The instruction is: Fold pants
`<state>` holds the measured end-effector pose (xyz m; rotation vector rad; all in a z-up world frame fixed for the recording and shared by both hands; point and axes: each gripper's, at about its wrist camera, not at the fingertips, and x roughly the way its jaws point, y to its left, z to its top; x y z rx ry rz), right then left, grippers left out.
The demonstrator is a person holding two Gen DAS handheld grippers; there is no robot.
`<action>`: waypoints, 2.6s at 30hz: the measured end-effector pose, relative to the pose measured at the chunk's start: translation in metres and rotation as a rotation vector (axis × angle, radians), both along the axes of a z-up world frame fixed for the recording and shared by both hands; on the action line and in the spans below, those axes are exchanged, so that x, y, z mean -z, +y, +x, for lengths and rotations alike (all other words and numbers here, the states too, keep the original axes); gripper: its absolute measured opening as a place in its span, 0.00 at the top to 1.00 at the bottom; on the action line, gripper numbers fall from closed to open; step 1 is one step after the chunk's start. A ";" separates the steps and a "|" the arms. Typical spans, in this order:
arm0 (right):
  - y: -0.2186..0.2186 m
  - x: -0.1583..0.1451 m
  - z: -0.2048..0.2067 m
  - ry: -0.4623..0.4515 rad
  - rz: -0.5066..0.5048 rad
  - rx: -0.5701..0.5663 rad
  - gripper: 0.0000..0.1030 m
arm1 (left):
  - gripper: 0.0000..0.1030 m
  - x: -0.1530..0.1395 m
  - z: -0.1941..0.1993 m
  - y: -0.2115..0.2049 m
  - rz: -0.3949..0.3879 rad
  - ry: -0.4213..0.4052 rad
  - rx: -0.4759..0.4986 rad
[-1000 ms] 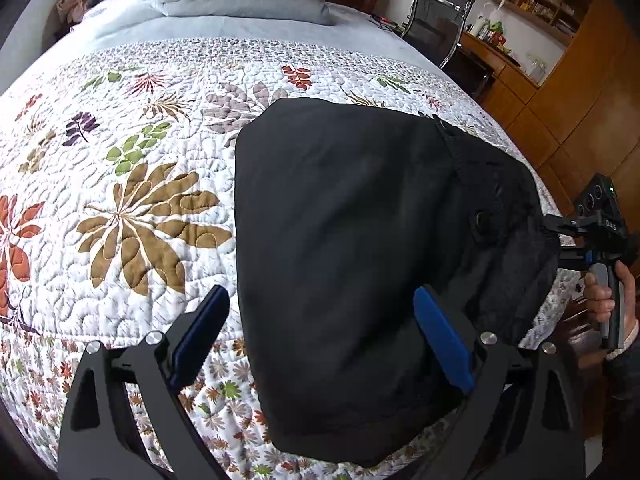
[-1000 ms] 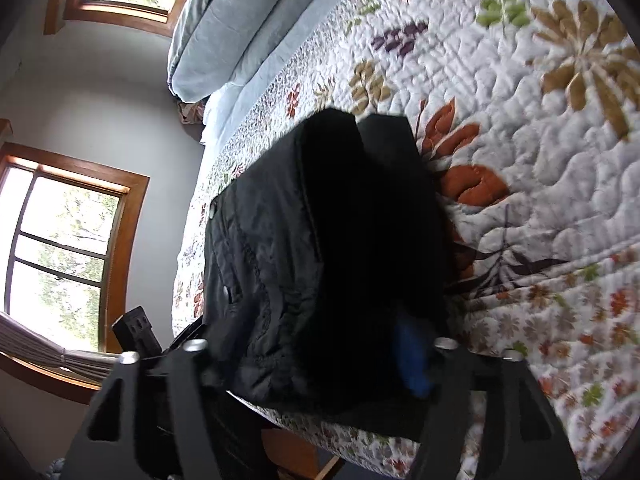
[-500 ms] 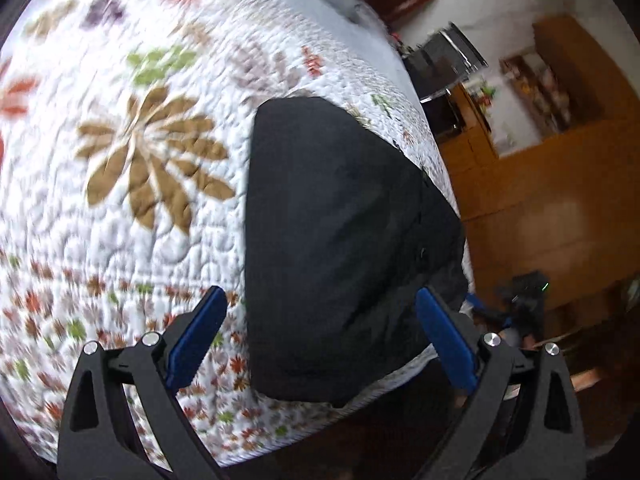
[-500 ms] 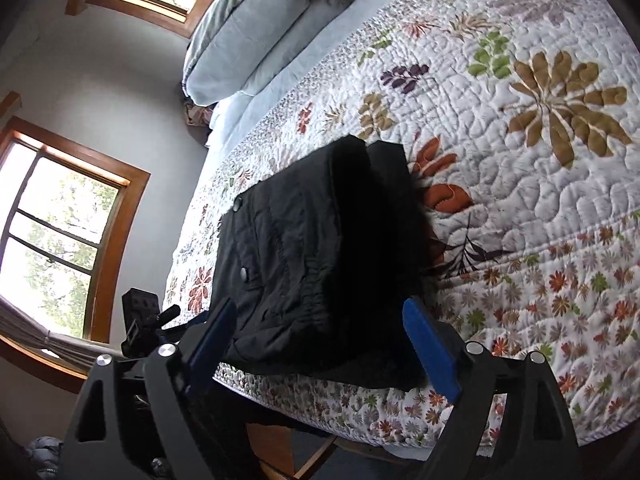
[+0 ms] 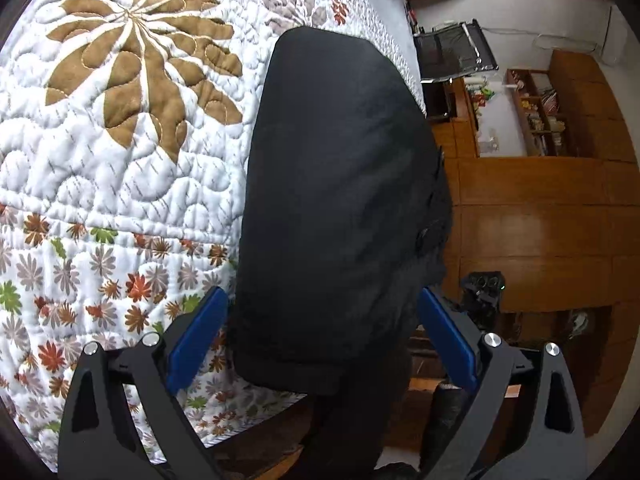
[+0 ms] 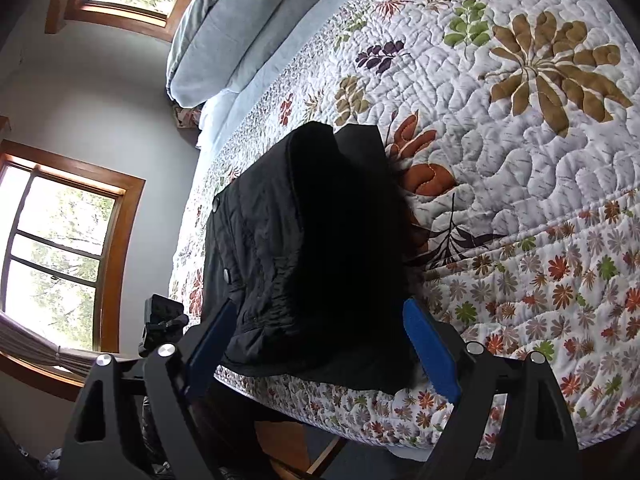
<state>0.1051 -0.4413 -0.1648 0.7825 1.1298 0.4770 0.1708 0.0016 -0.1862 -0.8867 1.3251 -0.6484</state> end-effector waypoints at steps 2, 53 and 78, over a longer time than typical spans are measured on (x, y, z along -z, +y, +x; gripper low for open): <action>-0.001 0.002 0.002 0.004 0.007 0.001 0.16 | 0.07 0.001 0.001 -0.006 -0.005 0.005 0.015; 0.040 0.064 0.030 0.074 0.109 -0.143 0.04 | 0.02 -0.035 0.030 -0.179 0.324 -0.010 0.219; 0.040 0.041 0.020 -0.011 0.051 -0.142 0.52 | 0.04 -0.035 0.021 -0.189 0.362 -0.138 0.157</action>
